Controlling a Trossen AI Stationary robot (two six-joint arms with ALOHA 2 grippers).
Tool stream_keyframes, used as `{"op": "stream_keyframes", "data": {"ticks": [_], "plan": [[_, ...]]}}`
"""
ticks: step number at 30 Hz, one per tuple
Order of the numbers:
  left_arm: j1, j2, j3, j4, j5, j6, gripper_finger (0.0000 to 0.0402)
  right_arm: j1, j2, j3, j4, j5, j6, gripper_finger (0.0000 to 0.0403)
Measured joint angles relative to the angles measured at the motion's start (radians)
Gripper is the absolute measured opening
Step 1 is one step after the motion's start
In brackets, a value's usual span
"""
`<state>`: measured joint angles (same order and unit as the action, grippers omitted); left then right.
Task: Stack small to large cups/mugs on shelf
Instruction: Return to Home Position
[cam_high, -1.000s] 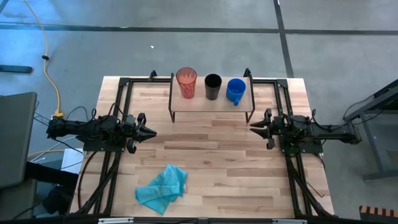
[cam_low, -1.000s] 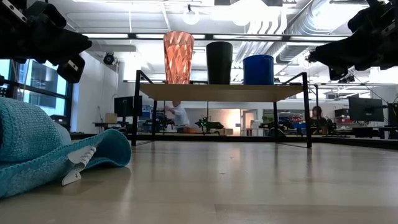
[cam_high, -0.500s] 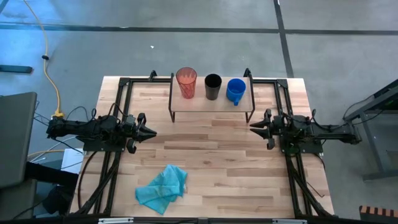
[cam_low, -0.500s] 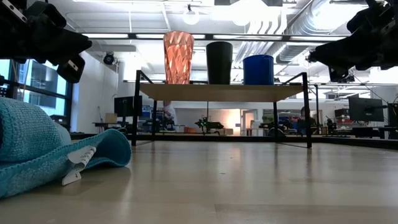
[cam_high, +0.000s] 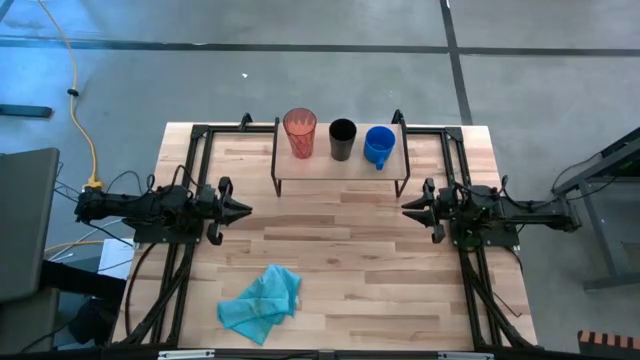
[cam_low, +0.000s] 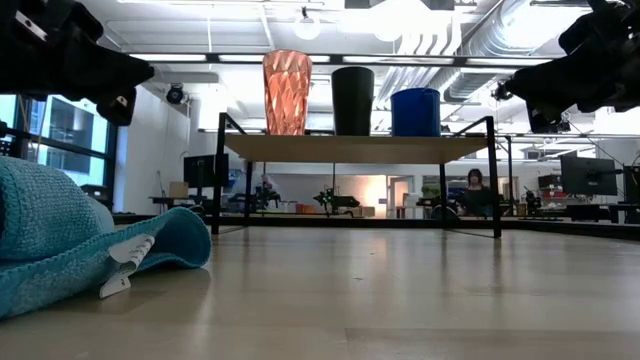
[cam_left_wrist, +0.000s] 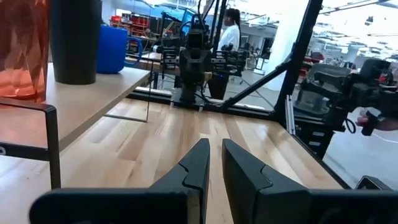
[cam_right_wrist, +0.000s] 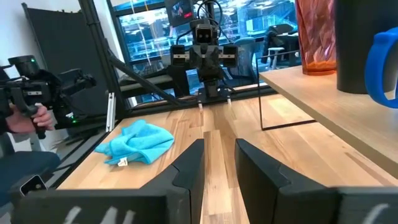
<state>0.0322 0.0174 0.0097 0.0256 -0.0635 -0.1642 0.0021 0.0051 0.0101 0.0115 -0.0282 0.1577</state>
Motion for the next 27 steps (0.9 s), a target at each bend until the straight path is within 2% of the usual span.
{"op": "stream_keyframes", "data": {"ticks": [16, 27], "plan": [[0.0, 0.001, 0.0, -0.003, 0.003, 0.063, 0.0033, 0.0, 0.0, 0.0, 0.0, -0.002, -0.001, 0.008], [0.0, 0.13, 0.0, -0.008, 0.038, 0.002, 0.0033, 0.0, 0.0, 0.0, 0.0, -0.002, -0.001, 0.008]]}}
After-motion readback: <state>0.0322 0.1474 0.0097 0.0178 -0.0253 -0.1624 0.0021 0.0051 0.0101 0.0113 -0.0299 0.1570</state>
